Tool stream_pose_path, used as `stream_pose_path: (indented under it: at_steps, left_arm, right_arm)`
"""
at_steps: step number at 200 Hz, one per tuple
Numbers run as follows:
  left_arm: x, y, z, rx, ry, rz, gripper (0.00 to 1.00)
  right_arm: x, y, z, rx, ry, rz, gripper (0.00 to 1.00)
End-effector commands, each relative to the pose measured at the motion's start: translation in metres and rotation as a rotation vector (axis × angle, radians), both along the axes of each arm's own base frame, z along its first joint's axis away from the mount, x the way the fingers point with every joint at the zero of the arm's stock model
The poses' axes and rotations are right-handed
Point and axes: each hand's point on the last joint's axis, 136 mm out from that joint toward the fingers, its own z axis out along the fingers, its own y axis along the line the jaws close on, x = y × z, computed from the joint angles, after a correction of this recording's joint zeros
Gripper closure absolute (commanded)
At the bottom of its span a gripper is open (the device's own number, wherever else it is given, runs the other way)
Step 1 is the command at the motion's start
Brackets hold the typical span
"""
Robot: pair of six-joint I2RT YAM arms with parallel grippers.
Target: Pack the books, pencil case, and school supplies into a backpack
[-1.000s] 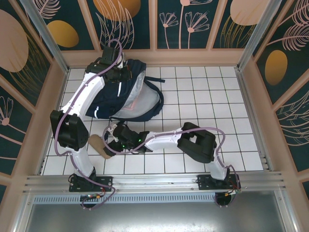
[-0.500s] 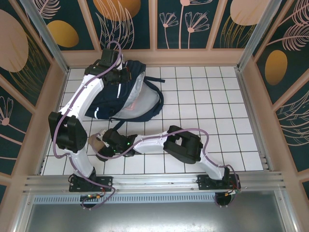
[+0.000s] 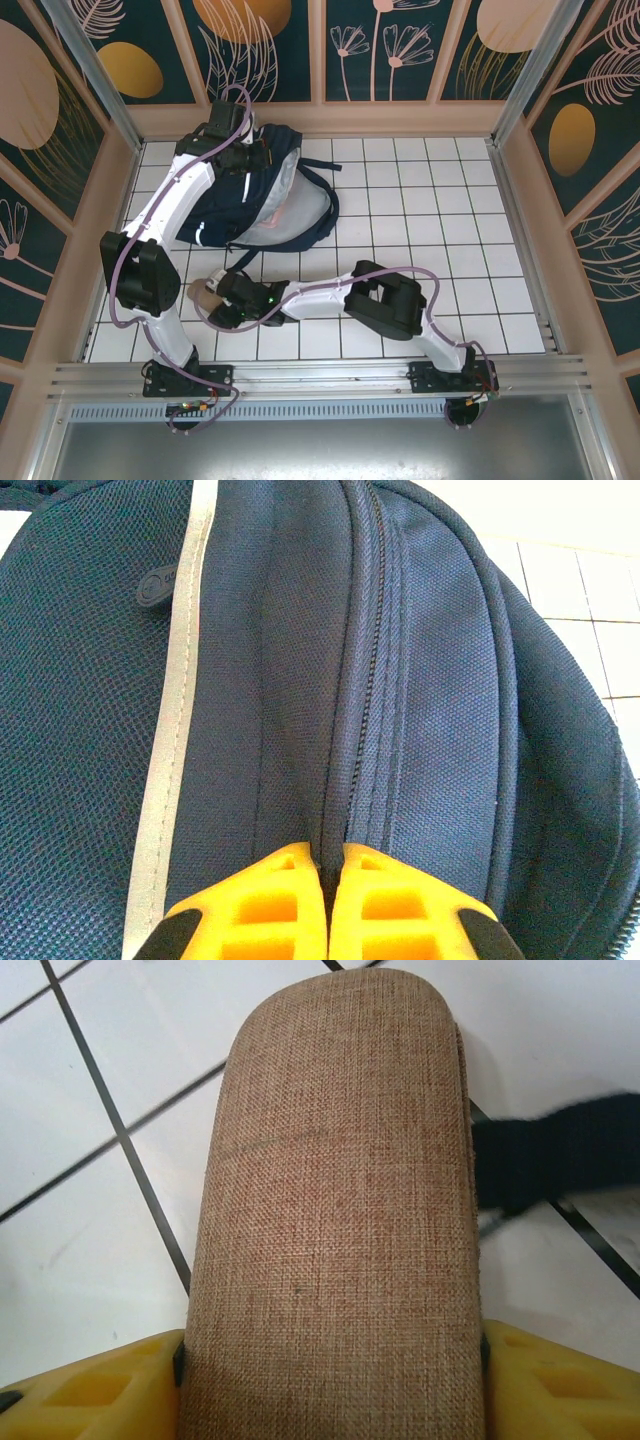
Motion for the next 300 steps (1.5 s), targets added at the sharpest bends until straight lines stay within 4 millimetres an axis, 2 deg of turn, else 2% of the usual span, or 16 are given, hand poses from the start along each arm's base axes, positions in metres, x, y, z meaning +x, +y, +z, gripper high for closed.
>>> stream_pose_path:
  at_steps: [1,25,60,92,129,167,181,196,220,242,263,300]
  left_arm:
    - [0.01,0.004,0.033,-0.041,-0.108,0.021,1.0]
    - [0.013,0.003,0.035,-0.055,-0.119,0.029,1.0]
    - [0.022,-0.001,0.042,-0.091,-0.14,0.044,1.0]
    - [0.028,-0.004,0.048,-0.127,-0.16,0.051,1.0]
    - [0.03,-0.012,0.049,-0.17,-0.159,0.037,1.0]
    - [0.031,-0.012,0.047,-0.179,-0.156,0.041,1.0]
    - [0.029,-0.014,0.05,-0.186,-0.158,0.029,1.0]
    - [0.026,-0.015,0.051,-0.19,-0.157,0.019,1.0]
    - [0.023,-0.015,0.052,-0.203,-0.159,0.026,1.0]
    - [0.02,-0.017,0.051,-0.231,-0.158,0.021,1.0]
    - [0.018,-0.018,0.051,-0.239,-0.157,0.015,1.0]
    - [0.015,-0.015,0.056,-0.23,-0.171,0.019,1.0]
  right_arm:
    - [0.014,-0.018,0.038,0.033,-0.026,-0.078,0.44]
    - [0.022,-0.044,0.058,0.044,-0.036,-0.151,0.44]
    - [0.039,-0.097,0.081,0.061,-0.026,-0.299,0.45]
    - [0.06,-0.147,0.087,0.064,-0.003,-0.451,0.46]
    - [0.094,-0.198,0.101,0.097,0.032,-0.612,0.47]
    - [0.137,-0.232,0.117,0.155,0.07,-0.74,0.47]
    - [0.156,-0.238,0.12,0.183,0.102,-0.79,0.47]
    - [0.177,-0.236,0.127,0.223,0.132,-0.829,0.47]
    - [0.205,-0.216,0.136,0.298,0.2,-0.841,0.47]
    - [0.23,-0.199,0.137,0.354,0.272,-0.868,0.48]
    - [0.256,-0.192,0.126,0.356,0.316,-0.947,0.47]
    - [0.284,-0.19,0.086,0.291,0.392,-1.076,0.47]
